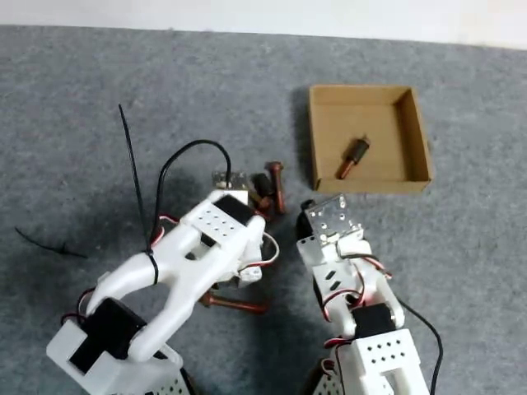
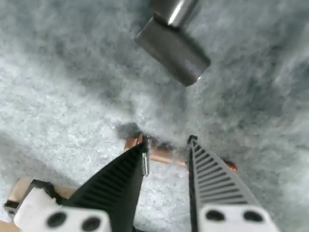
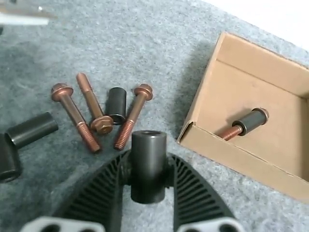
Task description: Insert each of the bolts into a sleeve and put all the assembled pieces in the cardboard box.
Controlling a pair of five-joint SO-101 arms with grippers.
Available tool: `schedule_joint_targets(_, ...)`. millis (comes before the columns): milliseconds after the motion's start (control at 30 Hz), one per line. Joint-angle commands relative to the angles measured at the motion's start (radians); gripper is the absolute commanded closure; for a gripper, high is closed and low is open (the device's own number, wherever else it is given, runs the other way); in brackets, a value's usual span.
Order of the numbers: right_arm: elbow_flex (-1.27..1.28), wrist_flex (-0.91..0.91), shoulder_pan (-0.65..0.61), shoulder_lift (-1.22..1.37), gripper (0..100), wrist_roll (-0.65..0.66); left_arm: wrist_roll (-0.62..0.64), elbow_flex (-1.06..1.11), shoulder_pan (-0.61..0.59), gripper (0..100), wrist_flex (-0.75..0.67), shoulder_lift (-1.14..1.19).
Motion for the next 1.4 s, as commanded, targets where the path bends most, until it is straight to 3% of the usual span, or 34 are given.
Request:
schedule_joint_targets(0, -0.015, -0.028, 0.012, -0.018, 99.4, 0.012, 0.006, -0.048, -0.005, 87, 0.029, -0.002)
schedule_joint_targets(400, -0.015, -0.028, 0.012, -0.018, 99.4, 0.012, 0.000, 0.039, 0.163, 87, 0.051, -0.001)
schedule_joint_targets(667, -0.015, -0.028, 0.012, -0.018, 99.4, 0.012, -0.002, 0.036, 0.113, 87, 0.057, -0.002)
schedule_joint_targets(1133, -0.015, -0.028, 0.012, -0.018, 99.4, 0.012, -0.057, 0.079, 0.234, 87, 0.052, -0.001)
schedule_joint_targets(1367, -0.015, -0.028, 0.012, -0.018, 99.4, 0.012, -0.058, 0.079, 0.160, 87, 0.046, -0.001)
